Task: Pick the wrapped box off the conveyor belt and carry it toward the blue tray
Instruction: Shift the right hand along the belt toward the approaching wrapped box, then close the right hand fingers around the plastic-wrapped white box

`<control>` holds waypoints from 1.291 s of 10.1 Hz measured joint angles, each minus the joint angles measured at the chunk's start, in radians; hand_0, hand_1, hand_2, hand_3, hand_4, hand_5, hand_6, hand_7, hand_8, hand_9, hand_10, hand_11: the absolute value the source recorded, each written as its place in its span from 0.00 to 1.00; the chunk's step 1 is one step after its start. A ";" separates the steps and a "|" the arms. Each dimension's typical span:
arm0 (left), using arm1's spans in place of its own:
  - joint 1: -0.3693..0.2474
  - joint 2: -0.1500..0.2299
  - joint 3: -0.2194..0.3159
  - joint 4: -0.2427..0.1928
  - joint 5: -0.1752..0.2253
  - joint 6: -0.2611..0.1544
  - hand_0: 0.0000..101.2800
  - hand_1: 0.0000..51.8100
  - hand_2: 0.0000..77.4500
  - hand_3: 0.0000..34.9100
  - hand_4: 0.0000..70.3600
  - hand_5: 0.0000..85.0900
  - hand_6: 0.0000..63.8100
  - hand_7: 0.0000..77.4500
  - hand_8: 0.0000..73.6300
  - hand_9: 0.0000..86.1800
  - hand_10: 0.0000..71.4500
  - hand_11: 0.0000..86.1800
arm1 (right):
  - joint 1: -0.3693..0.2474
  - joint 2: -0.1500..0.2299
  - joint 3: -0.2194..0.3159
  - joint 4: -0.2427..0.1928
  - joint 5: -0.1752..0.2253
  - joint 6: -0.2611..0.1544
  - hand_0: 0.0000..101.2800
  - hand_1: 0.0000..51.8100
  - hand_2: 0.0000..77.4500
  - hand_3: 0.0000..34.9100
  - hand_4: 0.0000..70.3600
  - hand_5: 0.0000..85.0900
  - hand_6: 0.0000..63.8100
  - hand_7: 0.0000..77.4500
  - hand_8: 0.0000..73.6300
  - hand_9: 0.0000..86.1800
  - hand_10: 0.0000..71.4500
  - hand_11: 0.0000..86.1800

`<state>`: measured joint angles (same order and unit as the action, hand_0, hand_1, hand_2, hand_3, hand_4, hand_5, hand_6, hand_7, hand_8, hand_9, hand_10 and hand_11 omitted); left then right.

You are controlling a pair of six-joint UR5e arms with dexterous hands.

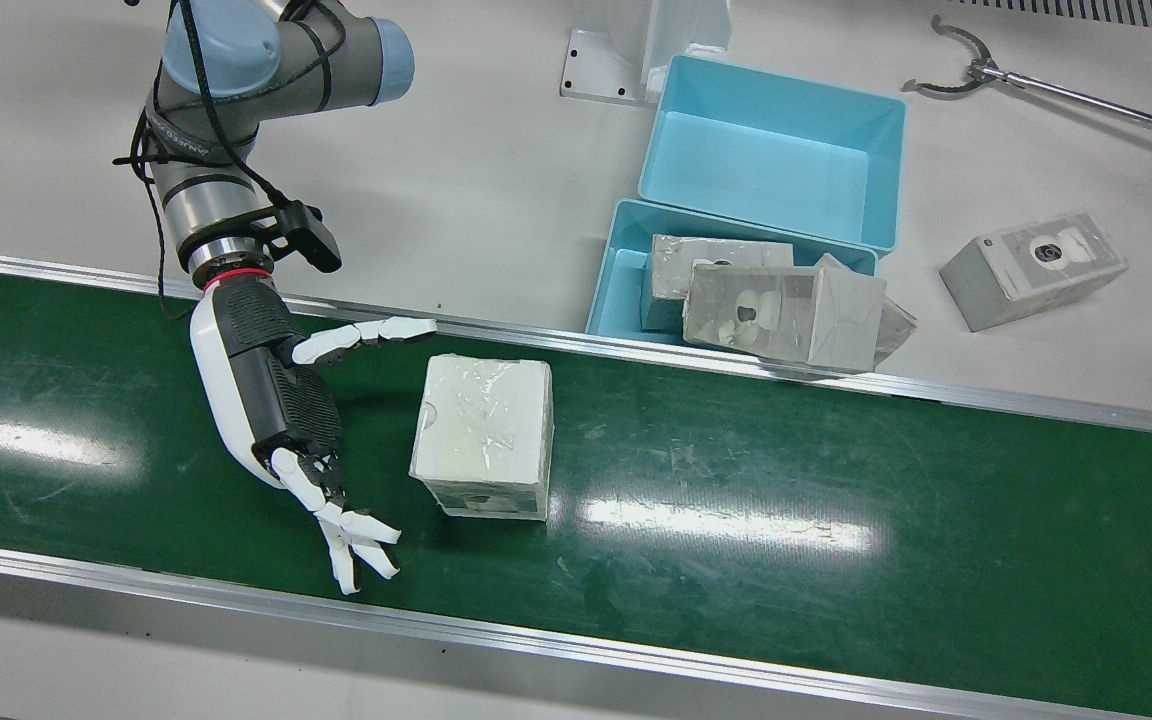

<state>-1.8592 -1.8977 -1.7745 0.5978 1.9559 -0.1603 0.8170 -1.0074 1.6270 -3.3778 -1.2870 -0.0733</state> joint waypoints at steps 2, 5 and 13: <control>0.000 0.000 0.000 0.000 0.000 0.000 0.00 0.00 0.01 0.00 0.00 0.01 0.01 0.01 0.01 0.00 0.01 0.01 | -0.002 0.000 -0.001 0.000 0.000 -0.001 0.49 0.34 0.17 0.00 0.16 0.21 0.07 0.07 0.01 0.04 0.00 0.01; 0.000 0.000 0.000 0.000 0.000 0.000 0.00 0.00 0.01 0.00 0.00 0.01 0.01 0.01 0.01 0.00 0.01 0.01 | -0.004 0.001 -0.001 0.000 0.000 -0.003 0.49 0.34 0.18 0.00 0.16 0.21 0.07 0.07 0.01 0.04 0.00 0.01; 0.000 0.000 0.000 0.000 0.000 0.000 0.00 0.00 0.01 0.00 0.00 0.01 0.01 0.01 0.01 0.00 0.01 0.01 | 0.005 0.039 -0.002 -0.047 -0.008 0.002 0.57 0.23 0.40 0.00 0.36 0.60 0.50 0.44 0.50 0.42 0.31 0.22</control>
<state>-1.8591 -1.8978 -1.7745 0.5978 1.9559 -0.1603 0.8222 -0.9685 1.6252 -3.4246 -1.2954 -0.0713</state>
